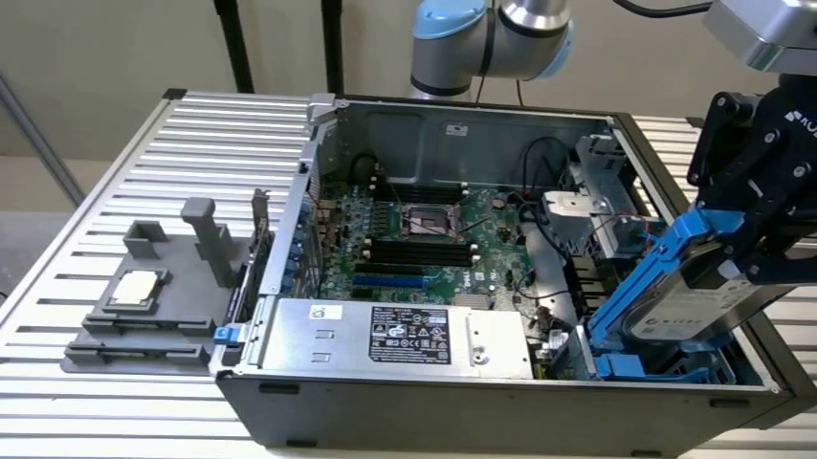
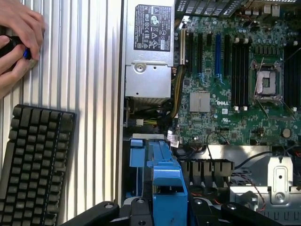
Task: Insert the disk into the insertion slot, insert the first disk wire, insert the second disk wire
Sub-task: 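Insert the disk into the insertion slot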
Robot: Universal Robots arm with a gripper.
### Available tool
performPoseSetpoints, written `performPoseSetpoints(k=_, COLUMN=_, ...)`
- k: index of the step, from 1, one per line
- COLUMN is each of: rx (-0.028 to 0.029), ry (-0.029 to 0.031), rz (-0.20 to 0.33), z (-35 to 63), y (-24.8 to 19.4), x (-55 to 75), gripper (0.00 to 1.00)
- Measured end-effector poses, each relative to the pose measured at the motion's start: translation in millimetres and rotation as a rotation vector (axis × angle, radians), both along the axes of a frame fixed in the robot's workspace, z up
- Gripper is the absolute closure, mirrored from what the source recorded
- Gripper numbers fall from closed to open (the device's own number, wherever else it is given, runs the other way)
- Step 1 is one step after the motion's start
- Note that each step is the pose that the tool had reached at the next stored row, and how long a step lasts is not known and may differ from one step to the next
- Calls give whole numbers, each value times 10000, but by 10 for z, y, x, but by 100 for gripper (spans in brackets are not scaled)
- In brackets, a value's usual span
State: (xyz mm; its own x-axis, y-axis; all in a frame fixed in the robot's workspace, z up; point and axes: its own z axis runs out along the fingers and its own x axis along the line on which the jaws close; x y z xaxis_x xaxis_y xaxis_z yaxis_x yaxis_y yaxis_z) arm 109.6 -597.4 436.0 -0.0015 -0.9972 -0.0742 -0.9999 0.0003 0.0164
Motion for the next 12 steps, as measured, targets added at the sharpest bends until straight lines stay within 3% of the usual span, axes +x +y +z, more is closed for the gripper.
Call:
performPoseSetpoints(k=6, rx=29, ry=0, rz=26, z=-16, y=-40, x=-3, gripper=68)
performPoseSetpoints(k=12, rx=86, ry=0, rz=77, z=-36, y=-46, x=-19, gripper=68)
